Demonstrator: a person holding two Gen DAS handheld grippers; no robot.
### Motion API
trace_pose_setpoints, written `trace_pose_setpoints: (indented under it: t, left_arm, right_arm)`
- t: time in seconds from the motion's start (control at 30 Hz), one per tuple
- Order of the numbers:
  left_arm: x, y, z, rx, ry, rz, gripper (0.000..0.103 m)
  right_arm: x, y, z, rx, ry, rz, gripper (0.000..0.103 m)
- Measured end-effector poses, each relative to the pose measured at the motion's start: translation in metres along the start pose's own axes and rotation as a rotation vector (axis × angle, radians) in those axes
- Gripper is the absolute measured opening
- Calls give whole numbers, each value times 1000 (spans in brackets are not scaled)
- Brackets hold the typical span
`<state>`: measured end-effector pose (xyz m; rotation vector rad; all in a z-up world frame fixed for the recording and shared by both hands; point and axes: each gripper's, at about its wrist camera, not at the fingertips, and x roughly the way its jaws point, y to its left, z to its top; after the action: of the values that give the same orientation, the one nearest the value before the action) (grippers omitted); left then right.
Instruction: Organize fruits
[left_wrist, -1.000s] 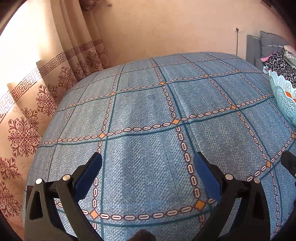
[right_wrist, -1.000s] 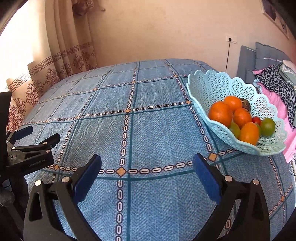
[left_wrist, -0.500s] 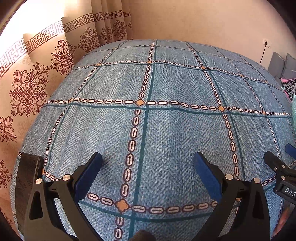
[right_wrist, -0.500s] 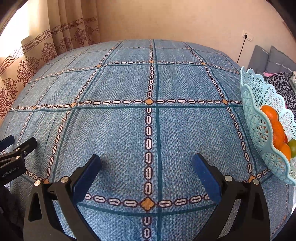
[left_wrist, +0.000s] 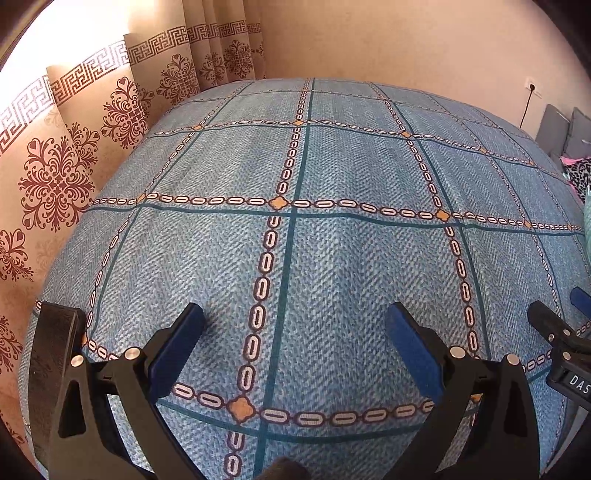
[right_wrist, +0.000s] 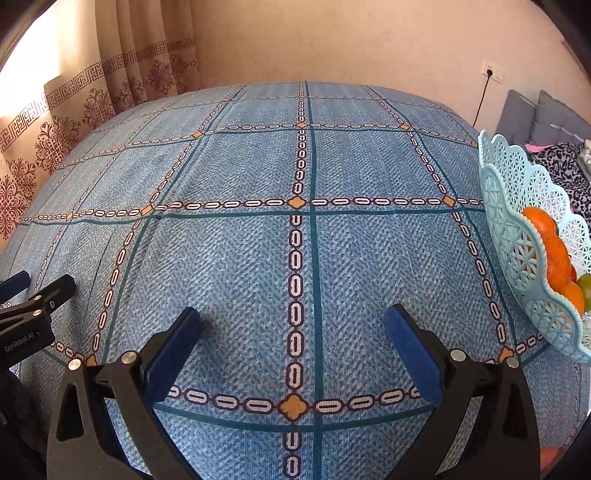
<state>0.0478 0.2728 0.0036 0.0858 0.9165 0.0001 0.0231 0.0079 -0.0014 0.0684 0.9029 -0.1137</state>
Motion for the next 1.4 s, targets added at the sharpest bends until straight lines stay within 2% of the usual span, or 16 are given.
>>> trace_pose_setpoints:
  t: [1.4]
  left_arm:
    - [-2,-3,-2,15,-5,-16,100]
  right_arm:
    - [0,-1,0,-1,-1,0,98]
